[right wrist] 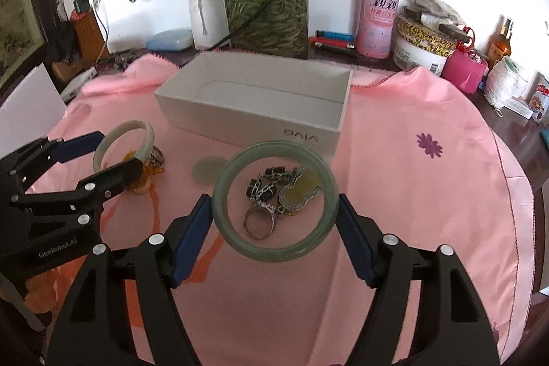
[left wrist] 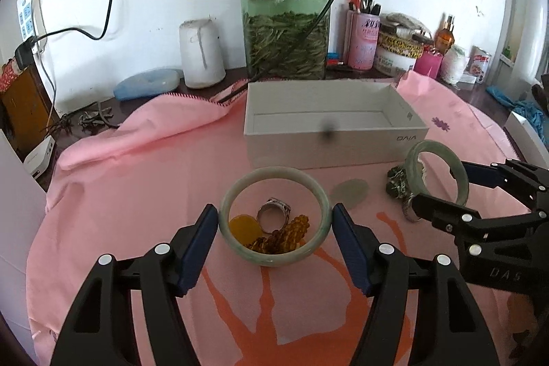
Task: Organize jewelry
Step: 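Grasp the pale jade bangle with the left tool while the right tool grasps the green bangle, then carry both bangles into the white box and open both tools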
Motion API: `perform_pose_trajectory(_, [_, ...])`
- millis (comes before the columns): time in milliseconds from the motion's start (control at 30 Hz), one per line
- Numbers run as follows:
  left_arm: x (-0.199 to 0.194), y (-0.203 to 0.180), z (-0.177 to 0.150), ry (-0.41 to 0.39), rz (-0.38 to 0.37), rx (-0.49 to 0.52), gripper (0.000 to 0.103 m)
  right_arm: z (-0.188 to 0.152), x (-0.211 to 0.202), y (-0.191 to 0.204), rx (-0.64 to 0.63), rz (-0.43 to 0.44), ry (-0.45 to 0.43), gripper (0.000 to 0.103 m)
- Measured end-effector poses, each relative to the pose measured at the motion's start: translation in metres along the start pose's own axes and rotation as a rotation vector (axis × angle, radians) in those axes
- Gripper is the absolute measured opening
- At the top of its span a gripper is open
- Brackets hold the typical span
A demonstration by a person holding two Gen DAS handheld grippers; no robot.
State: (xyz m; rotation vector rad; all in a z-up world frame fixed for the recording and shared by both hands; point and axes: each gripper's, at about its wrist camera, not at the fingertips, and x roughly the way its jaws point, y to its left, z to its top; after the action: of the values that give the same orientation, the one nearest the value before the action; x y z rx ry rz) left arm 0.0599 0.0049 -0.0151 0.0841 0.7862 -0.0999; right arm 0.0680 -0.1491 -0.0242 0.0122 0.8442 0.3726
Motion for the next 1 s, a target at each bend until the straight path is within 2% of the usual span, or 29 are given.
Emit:
perform_pose_trajectory(167, [-0.013,-0.002,0.009,-0.043,-0.023,-0.002,0.068,0.005,-0.020,-0.006,0.030,0.020,-0.061,0.068])
perform_pose_trajectory(267, [-0.018,-0.001,0.025,-0.055,-0.032,-0.019,0.068,0.012,-0.029,-0.011,0.060,0.032,-0.086,0.068])
perform_pose_trajectory(533, [-0.010,0.003,0.084,-0.112,-0.013,-0.029,0.068,0.070,-0.021,-0.035,0.149,0.074,-0.068,0.068])
perform_pose_trajectory(800, [0.046,0.009,0.092,-0.024,-0.044,-0.074,0.068,0.082,0.032,-0.044,0.191,0.075,0.003,0.068])
perform_pose_trajectory(1000, [0.064,0.010,0.084,0.004,-0.066,-0.076,0.068,0.083,0.044,-0.045,0.177,0.100,0.009,0.069])
